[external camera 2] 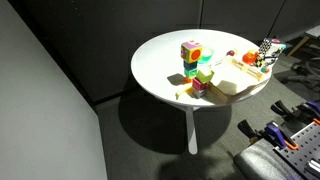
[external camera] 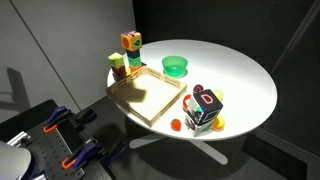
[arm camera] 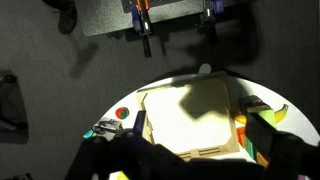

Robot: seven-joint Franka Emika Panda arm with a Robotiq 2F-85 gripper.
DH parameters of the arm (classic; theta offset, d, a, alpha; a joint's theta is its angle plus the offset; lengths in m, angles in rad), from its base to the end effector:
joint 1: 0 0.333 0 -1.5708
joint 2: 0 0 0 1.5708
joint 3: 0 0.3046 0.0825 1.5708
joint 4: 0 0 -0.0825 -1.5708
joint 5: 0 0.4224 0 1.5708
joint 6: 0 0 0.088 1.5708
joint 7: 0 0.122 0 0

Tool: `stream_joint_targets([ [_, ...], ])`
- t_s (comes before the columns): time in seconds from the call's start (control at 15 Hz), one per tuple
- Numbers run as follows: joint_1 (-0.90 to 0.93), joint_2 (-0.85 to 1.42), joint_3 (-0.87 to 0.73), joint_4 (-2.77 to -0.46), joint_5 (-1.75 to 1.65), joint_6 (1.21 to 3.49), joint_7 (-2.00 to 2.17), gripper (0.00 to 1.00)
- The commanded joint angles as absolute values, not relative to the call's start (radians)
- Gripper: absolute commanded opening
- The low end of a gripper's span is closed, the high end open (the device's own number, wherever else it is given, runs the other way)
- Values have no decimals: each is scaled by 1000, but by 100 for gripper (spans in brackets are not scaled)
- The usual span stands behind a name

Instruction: Put the plush block on the wooden tray

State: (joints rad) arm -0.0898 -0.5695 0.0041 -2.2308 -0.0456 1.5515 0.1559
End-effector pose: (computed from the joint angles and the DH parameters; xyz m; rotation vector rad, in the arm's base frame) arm 0.4055 -0.0403 0.5472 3.0632 -0.3705 -0.1669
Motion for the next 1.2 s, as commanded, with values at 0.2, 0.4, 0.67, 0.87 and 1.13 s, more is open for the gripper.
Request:
stream_joint_targets([
  [0.2,-84,-570,0,-2229,-48,1550,158,100],
  [0.4,-84,-556,-2,-2214,-43,1548,159,100],
  [0.67,-82,-497,1,-2169,-38,1616,168,100],
  [0.87,-75,-438,2,-2135,-31,1677,164,100],
  [1.13,-54,-338,-6,-2083,-10,1753,134,100],
])
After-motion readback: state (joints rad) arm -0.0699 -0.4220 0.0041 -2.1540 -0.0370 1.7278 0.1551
